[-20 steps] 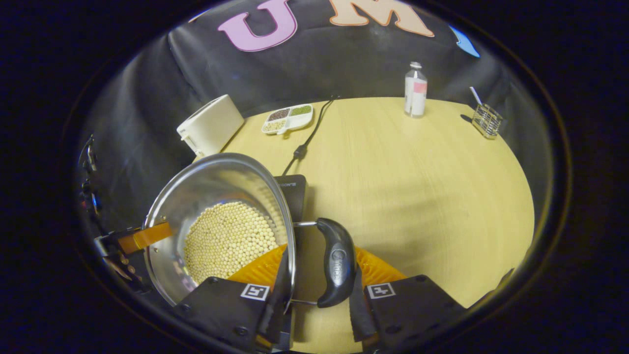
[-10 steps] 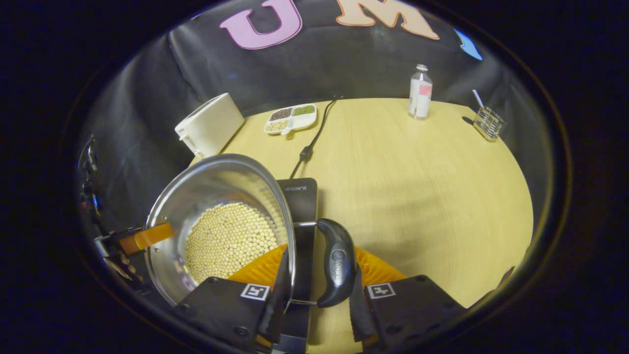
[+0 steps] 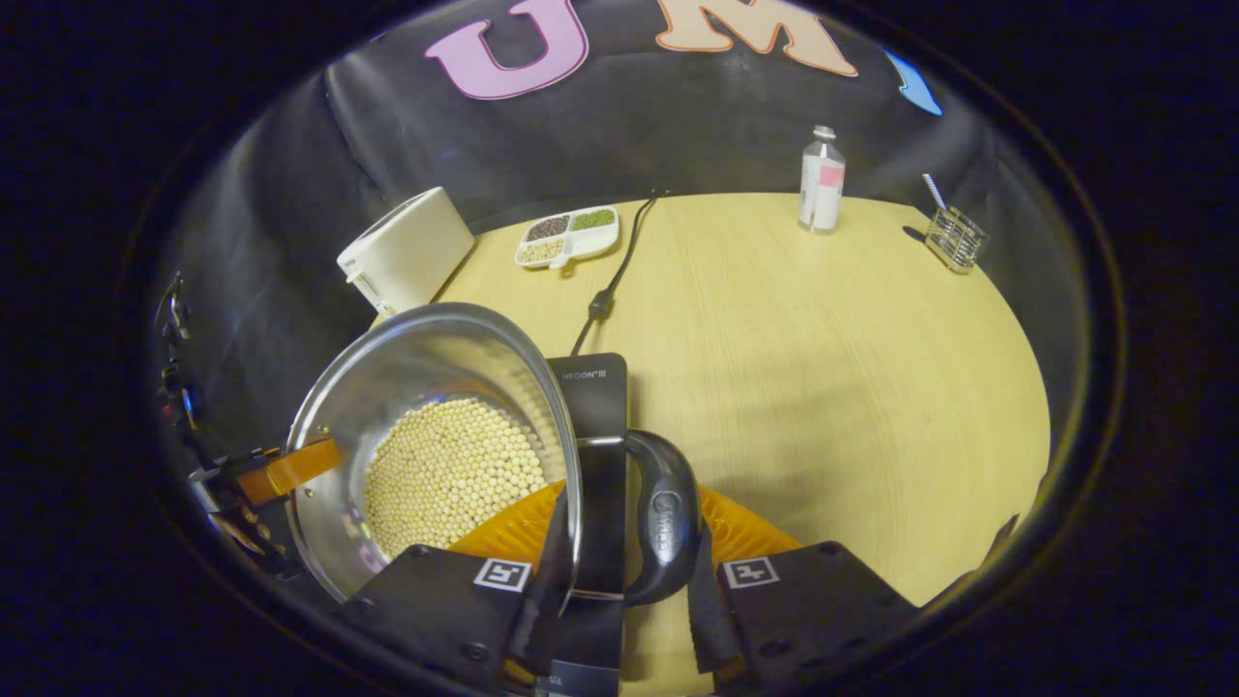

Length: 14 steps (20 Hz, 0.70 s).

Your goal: First push the handle of the pot to place it horizontally, then grasp the pot with both hands and set it on the induction cooktop.

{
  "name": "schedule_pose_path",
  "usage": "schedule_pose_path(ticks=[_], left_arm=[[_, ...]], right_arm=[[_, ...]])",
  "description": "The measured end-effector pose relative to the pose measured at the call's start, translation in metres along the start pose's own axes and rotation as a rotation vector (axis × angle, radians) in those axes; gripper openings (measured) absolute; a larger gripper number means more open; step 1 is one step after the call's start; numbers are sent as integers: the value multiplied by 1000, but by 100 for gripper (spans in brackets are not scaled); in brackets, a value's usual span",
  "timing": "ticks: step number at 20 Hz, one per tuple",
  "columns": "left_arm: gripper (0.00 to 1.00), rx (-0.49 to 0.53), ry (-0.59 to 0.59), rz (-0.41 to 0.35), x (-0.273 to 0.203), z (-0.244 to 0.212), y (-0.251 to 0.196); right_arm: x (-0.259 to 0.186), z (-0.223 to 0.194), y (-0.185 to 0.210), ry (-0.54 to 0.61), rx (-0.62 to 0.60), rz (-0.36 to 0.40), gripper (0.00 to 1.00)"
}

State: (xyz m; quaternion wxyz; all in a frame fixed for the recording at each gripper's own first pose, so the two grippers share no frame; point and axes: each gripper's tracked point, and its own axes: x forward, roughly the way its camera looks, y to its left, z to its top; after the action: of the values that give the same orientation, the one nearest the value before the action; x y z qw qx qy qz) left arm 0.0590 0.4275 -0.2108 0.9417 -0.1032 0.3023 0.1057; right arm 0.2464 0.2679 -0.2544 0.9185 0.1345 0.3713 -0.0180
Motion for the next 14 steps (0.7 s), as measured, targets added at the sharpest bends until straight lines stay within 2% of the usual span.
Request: schedule_pose_path(ticks=[1, 6, 8, 10, 14], left_arm=[[65, 0, 0, 1, 0, -1, 0], [63, -5, 0, 2, 0, -1, 0], [66, -5, 0, 1, 0, -1, 0], [64, 1, -1, 1, -1, -1, 0], [68, 22, 9, 0, 0, -2, 1]], right_arm=[[0, 0, 0, 1, -1, 2, 57], [4, 0, 0, 3, -3, 12, 57], [3, 1, 0, 2, -5, 16, 54], [3, 1, -1, 2, -6, 15, 54], [4, 0, -1, 3, -8, 12, 58]])
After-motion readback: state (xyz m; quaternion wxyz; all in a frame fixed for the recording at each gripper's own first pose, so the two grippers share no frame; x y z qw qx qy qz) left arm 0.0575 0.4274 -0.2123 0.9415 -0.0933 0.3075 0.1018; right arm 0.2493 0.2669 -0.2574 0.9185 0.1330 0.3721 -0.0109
